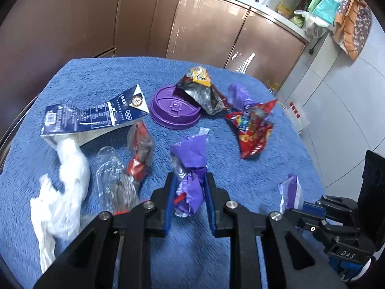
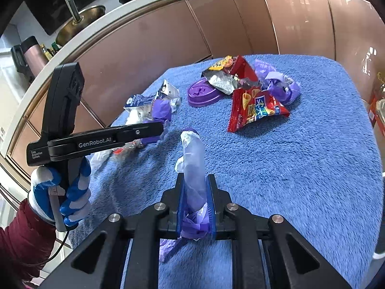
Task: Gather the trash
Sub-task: 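Grasp the purple glove with the left tool while the right tool grasps the clear glove, then carry both gloves off the table to above the floor bin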
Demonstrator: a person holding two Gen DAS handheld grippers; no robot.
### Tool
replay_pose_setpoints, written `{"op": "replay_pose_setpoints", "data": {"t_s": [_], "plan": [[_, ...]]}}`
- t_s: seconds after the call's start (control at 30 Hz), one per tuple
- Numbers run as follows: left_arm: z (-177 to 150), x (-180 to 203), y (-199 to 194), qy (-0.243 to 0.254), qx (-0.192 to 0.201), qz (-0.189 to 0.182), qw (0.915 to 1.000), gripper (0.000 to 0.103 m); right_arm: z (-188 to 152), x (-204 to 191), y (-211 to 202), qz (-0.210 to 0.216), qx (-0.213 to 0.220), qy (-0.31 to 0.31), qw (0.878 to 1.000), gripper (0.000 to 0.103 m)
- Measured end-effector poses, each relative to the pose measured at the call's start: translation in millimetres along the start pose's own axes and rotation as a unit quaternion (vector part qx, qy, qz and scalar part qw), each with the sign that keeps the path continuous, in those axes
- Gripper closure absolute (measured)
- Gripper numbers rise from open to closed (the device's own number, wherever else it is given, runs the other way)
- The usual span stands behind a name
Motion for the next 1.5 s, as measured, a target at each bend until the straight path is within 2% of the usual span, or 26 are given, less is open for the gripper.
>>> {"op": "replay_pose_setpoints", "data": {"t_s": [0.43,0.77,0.97,1.1,1.33,1.5], "plan": [[-7.7,44.0,-76.7,0.021,0.054,0.001,0.9983,0.081,1.7,19.0,-106.0,-0.029,0.088,0.022,0.995,0.087],[-11.1,78.0,-129.9,0.026,0.093,-0.024,0.995,0.081,-9.9,31.1,-188.6,-0.051,0.148,0.032,0.987,0.087],[-19.8,81.9,-127.2,0.008,0.085,-0.051,0.995,0.081,-19.7,32.6,-211.3,-0.058,0.163,0.037,0.984,0.087],[-27.0,87.1,-119.2,-0.016,0.079,-0.092,0.9924,0.08,-24.4,37.4,-214.9,-0.063,0.166,0.044,0.983,0.087],[-38.4,94.9,-91.0,-0.039,0.052,-0.125,0.99,0.078,-30.8,51.5,-214.6,-0.066,0.166,0.058,0.982,0.087],[-44.9,107.2,-73.3,-0.035,0.033,-0.128,0.9906,0.078,-34.0,59.9,-210.0,-0.067,0.163,0.065,0.982,0.087]]}}
Point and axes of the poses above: each gripper's, at about its wrist camera, not at the fingertips, and y roughly the way its jaws point, x to its right, z to its top, the point moved 8 cm from there along y, roughly the way its jaws point, and after that the axes turned 11 degrees about -z, right-handed, at the moved point
